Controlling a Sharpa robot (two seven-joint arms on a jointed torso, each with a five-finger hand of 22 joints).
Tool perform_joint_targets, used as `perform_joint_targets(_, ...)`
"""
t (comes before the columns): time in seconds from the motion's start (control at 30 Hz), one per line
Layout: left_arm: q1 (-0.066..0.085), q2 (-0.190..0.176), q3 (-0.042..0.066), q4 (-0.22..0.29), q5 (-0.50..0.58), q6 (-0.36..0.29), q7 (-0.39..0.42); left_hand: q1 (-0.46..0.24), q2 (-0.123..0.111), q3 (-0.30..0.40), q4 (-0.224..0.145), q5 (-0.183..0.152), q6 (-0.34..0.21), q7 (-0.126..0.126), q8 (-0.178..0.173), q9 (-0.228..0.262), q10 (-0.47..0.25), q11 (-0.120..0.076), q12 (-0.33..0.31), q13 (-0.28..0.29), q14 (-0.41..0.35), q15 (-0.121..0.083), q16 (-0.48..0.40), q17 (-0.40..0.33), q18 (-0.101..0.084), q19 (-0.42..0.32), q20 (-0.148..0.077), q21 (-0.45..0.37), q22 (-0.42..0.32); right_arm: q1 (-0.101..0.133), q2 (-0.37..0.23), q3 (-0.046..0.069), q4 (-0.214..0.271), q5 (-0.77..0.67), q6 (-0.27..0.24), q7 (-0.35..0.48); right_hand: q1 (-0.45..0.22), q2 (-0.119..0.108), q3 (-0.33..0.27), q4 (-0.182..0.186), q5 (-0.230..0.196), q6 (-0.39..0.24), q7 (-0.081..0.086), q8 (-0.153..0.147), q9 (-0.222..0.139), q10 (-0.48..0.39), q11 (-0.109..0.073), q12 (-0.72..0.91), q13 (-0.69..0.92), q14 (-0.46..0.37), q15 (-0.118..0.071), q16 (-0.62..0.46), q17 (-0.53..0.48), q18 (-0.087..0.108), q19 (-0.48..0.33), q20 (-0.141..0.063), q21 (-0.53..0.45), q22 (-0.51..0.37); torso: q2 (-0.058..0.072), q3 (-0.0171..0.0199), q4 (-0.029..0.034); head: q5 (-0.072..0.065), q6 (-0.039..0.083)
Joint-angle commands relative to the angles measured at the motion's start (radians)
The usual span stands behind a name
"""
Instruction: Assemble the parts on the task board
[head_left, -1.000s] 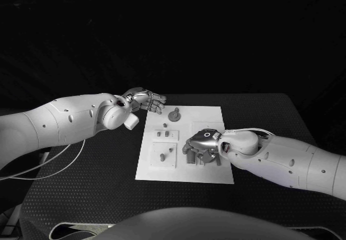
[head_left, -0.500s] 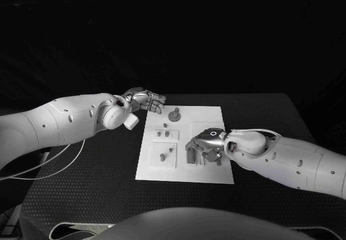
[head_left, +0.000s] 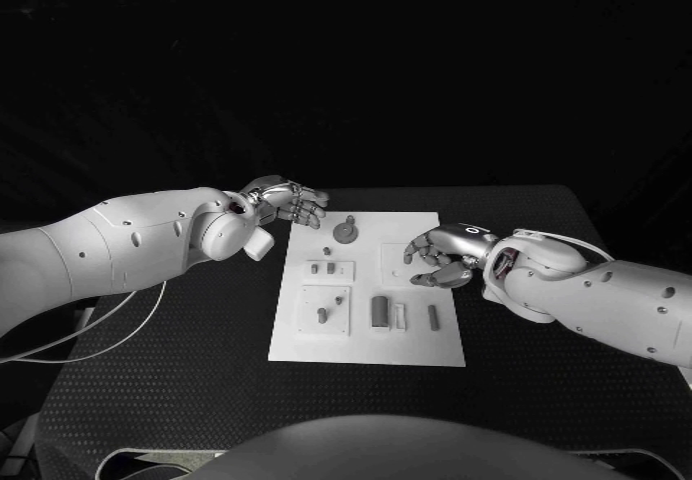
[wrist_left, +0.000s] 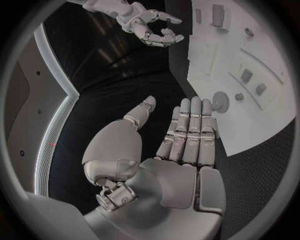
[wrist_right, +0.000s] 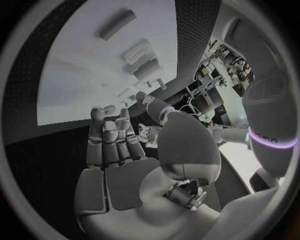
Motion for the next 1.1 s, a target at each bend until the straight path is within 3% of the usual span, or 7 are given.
perform_joint_targets(0.03, 0.001, -0.001, 0.001, 0.004, -0.004, 0.009, 0.009, -0.004, -0.001, 0.001, 0.004, 0.002, -0.004, -0.001, -0.001, -0.001, -0.006, 0.003, -0.004, 0.001, 0.003, 0.001, -0.005, 0.002, -0.003, -0.006, 0.002, -0.002, -0.001, 0.013, -0.033, -0.001, 0.027, 0.158, 0.128, -0.232, -0.076, -0.001, -0.034, 0.052, 0.0, 0.044, -0.021, 0.041, 0.041, 0.021, -0.015, 0.008, -0.005, 0.018, -0.01, 0.021, -0.004, 0.006, 0.013, -0.011, -0.005, -0.001, 0.0, -0.0002, -0.0015, -0.008, 0.0)
perform_joint_targets(0.13, 0.001, -0.004, 0.001, 0.007, -0.004, 0.008, 0.008, -0.004, -0.001, 0.001, 0.004, 0.002, -0.003, -0.001, -0.001, -0.001, -0.005, 0.003, -0.003, 0.001, 0.003, 0.001, -0.005, 0.002, -0.003, -0.006, 0.002, -0.002, -0.001, 0.016, -0.06, -0.001, 0.048, 0.174, 0.203, -0.328, -0.137, -0.004, -0.032, 0.134, 0.0, 0.076, -0.049, 0.083, 0.111, 0.066, -0.047, 0.014, -0.015, 0.061, -0.04, 0.022, -0.011, 0.006, 0.049, -0.039, 0.0, -0.003, 0.0, -0.0005, -0.0013, -0.013, 0.0)
perform_joint_targets(0.2, 0.001, -0.005, 0.001, 0.008, -0.004, 0.007, 0.008, -0.004, -0.001, 0.001, 0.004, 0.002, -0.003, -0.001, 0.0, -0.001, -0.005, 0.002, -0.003, 0.001, 0.003, 0.001, -0.005, 0.002, -0.003, -0.006, 0.002, -0.002, -0.001, 0.016, -0.069, -0.001, 0.059, 0.205, 0.259, -0.386, -0.142, 0.012, -0.037, 0.143, -0.001, 0.102, -0.066, 0.1, 0.146, 0.112, -0.066, 0.024, -0.019, 0.106, -0.062, 0.026, -0.011, 0.006, 0.084, -0.061, 0.013, 0.001, 0.001, 0.0007, 0.0001, -0.016, 0.0)
perform_joint_targets(0.3, 0.001, -0.007, 0.001, 0.009, -0.004, 0.005, 0.008, -0.004, -0.001, 0.001, 0.004, 0.002, -0.003, -0.001, 0.0, -0.001, -0.005, 0.002, -0.003, 0.001, 0.003, 0.001, -0.005, 0.002, -0.003, -0.006, 0.002, -0.002, -0.001, 0.016, -0.076, -0.002, 0.076, 0.277, 0.289, -0.449, -0.18, 0.021, -0.042, 0.18, -0.001, 0.1, -0.07, 0.086, 0.157, 0.143, -0.073, 0.026, -0.022, 0.155, -0.077, 0.02, 0.008, 0.006, 0.099, -0.075, 0.007, -0.004, 0.001, 0.0016, 0.0001, -0.017, 0.0)
perform_joint_targets(0.53, 0.001, -0.009, 0.001, 0.011, -0.004, 0.005, 0.008, -0.003, -0.002, 0.001, 0.004, 0.002, -0.002, -0.001, 0.0, -0.001, -0.005, 0.002, -0.003, 0.001, 0.003, 0.001, -0.006, 0.002, -0.003, -0.006, 0.002, -0.002, -0.001, 0.003, -0.075, -0.002, 0.097, 0.317, 0.289, -0.536, -0.189, 0.08, -0.065, 0.117, -0.001, 0.122, -0.072, 0.036, 0.126, 0.176, -0.076, 0.027, -0.022, 0.209, -0.08, 0.012, 0.04, 0.006, 0.102, -0.082, -0.011, -0.007, 0.0, 0.0006, -0.0006, -0.023, 0.0)
perform_joint_targets(0.8, 0.001, -0.007, 0.001, 0.012, -0.004, 0.006, 0.008, -0.004, -0.003, 0.001, 0.004, 0.002, -0.002, -0.001, 0.0, -0.001, -0.005, 0.002, -0.003, 0.001, 0.003, 0.001, -0.006, 0.002, -0.003, -0.006, 0.002, -0.002, -0.001, -0.015, -0.04, -0.002, 0.076, 0.3, 0.246, -0.571, -0.207, 0.077, -0.067, 0.091, 0.0, 0.154, -0.078, 0.025, 0.112, 0.186, -0.082, 0.023, -0.022, 0.222, -0.083, 0.01, 0.051, 0.006, 0.108, -0.081, -0.017, -0.006, 0.001, 0.0003, 0.0024, -0.029, 0.0)
perform_joint_targets(1.1, 0.001, -0.007, 0.001, 0.011, -0.004, 0.007, 0.007, -0.007, -0.002, 0.0, 0.007, 0.002, -0.002, -0.001, 0.0, -0.001, -0.004, 0.002, -0.003, 0.001, 0.004, 0.001, -0.006, 0.003, -0.003, -0.006, 0.003, -0.002, -0.001, -0.043, -0.01, -0.002, 0.049, 0.268, 0.267, -0.579, -0.212, 0.072, -0.062, 0.076, 0.0, 0.162, -0.079, 0.017, 0.106, 0.189, -0.083, 0.022, -0.02, 0.232, -0.085, 0.009, 0.061, 0.006, 0.113, -0.082, -0.018, -0.005, 0.001, -0.0008, 0.003, -0.032, 0.0)
